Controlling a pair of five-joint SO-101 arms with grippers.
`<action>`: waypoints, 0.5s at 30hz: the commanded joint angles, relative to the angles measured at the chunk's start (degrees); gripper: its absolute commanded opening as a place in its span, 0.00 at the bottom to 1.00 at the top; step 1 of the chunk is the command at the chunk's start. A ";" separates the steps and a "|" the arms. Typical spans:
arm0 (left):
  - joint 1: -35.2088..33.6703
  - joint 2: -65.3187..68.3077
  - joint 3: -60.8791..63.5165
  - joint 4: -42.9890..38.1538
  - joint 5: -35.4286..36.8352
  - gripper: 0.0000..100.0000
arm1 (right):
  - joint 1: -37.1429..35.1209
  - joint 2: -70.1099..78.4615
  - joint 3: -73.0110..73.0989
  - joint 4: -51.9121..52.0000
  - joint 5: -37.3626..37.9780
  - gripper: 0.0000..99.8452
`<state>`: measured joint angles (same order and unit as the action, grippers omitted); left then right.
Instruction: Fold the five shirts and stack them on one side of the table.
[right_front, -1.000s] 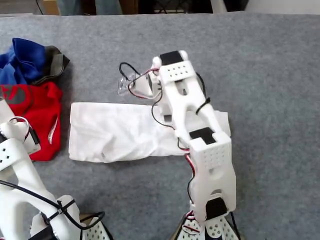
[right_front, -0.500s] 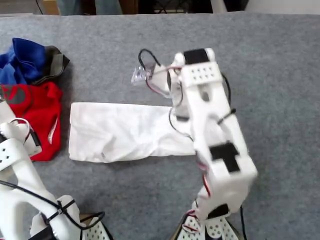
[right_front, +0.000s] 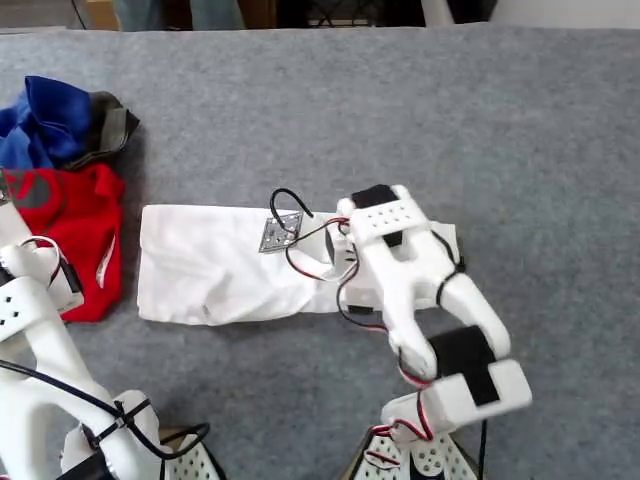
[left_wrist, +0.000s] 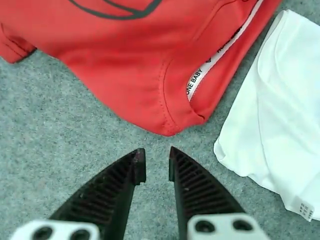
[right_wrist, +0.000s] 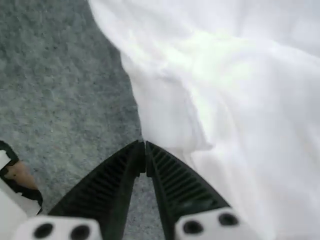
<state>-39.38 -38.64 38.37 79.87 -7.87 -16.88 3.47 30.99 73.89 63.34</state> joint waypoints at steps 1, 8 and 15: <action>-0.22 -0.26 -2.59 0.18 0.62 0.11 | 0.79 2.51 -4.35 -2.46 -1.23 0.01; -0.48 -0.26 -2.59 0.18 0.62 0.11 | 2.37 8.48 -16.22 -2.37 -1.32 0.01; -0.57 -0.26 -2.59 0.18 0.62 0.11 | 2.64 12.88 -26.33 7.47 -1.14 0.01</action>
<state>-39.38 -38.64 38.37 79.87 -7.87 -15.21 16.22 10.86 76.70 62.46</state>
